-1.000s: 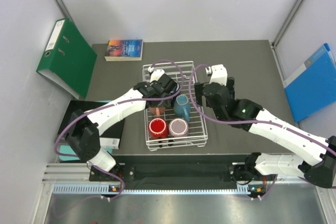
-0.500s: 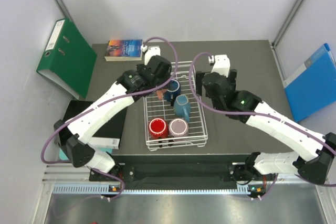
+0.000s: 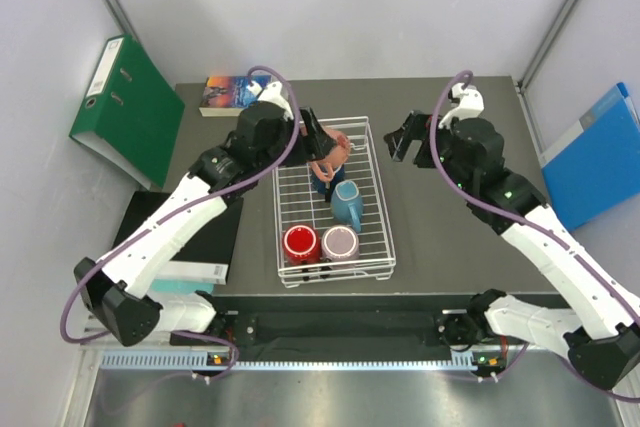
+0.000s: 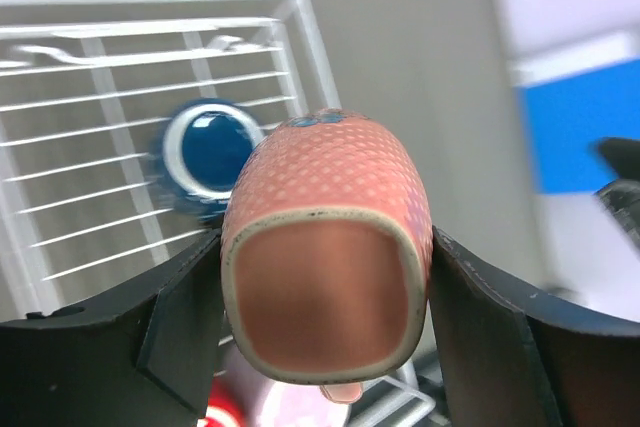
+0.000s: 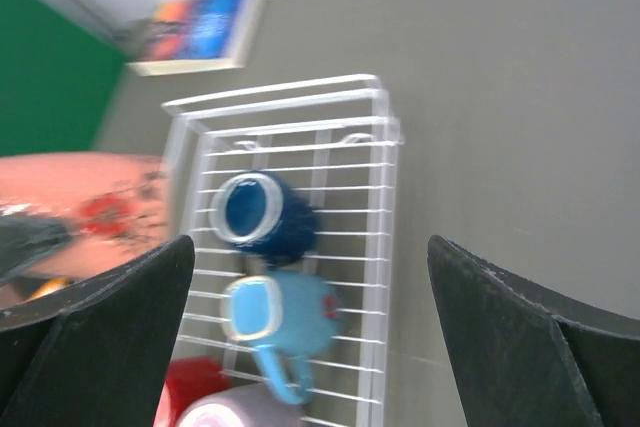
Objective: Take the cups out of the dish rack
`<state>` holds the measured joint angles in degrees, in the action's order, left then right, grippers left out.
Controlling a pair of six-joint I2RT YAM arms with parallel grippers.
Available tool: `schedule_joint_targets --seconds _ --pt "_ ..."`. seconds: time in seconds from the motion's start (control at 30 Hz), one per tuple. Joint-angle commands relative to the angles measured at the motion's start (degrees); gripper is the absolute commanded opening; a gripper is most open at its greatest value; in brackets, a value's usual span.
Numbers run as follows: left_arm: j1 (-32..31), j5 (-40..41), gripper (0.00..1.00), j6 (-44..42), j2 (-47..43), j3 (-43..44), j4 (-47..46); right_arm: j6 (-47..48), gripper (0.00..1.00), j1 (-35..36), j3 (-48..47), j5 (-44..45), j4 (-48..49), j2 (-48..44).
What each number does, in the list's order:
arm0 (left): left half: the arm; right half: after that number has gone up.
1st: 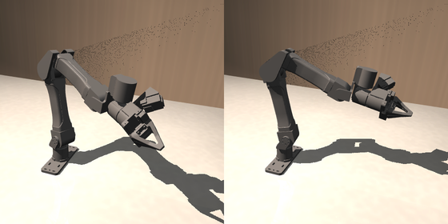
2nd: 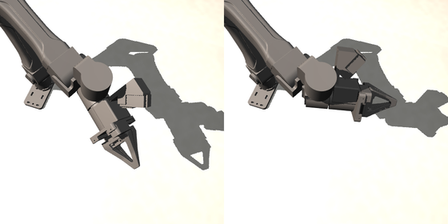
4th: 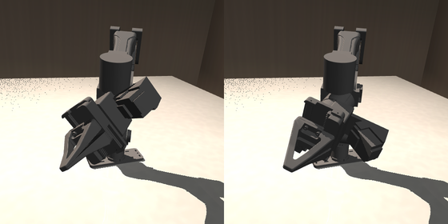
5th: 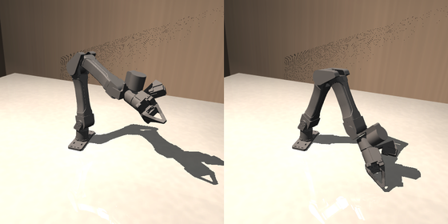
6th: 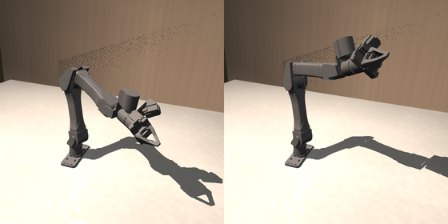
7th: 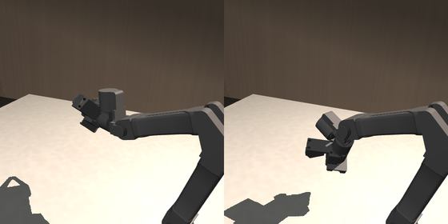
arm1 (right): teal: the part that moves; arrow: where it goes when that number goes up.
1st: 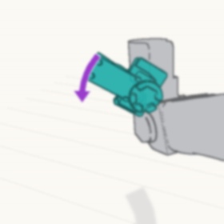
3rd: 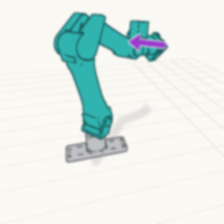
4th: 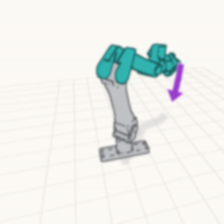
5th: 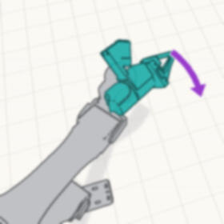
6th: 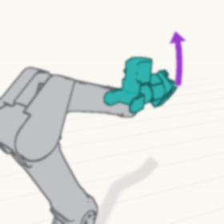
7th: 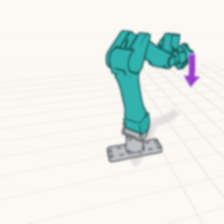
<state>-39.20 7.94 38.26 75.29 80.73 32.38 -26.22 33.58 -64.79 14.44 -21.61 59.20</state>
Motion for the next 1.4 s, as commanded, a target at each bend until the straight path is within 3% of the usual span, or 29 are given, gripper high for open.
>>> schedule_joint_targets --seconds 0.0,0.2,0.37,0.5,0.63,1.1,1.37 --pt "5.8 -20.1 0.00 9.6 -4.3 -7.0 -26.7 -5.2 1.00 -2.8 1.5 -16.3 8.1 -1.4" --pt "12.3 -36.1 0.00 29.1 -2.4 -20.1 -57.7 -12.4 1.00 -5.7 6.6 -25.7 17.5 -3.7" --pt "12.8 -43.5 0.00 39.9 4.5 -22.7 -82.1 -14.7 0.99 -7.1 8.2 -28.8 19.1 -4.8" --pt "12.8 -49.8 0.00 50.1 8.8 -23.1 -95.8 -17.1 0.99 -9.8 9.8 -30.3 21.2 -5.6" --pt "12.9 -53.0 0.00 51.9 8.0 -24.0 -99.5 -18.3 0.99 -12.2 10.0 -31.0 21.2 -5.7" --pt "11.4 -56.8 0.00 54.4 8.7 -25.1 -102.1 -25.3 0.90 -14.1 12.2 -40.0 37.2 0.8" --pt "8.4 -56.4 0.00 53.1 11.5 -24.0 -101.3 -21.1 0.81 -9.9 8.5 -39.3 34.1 2.1"
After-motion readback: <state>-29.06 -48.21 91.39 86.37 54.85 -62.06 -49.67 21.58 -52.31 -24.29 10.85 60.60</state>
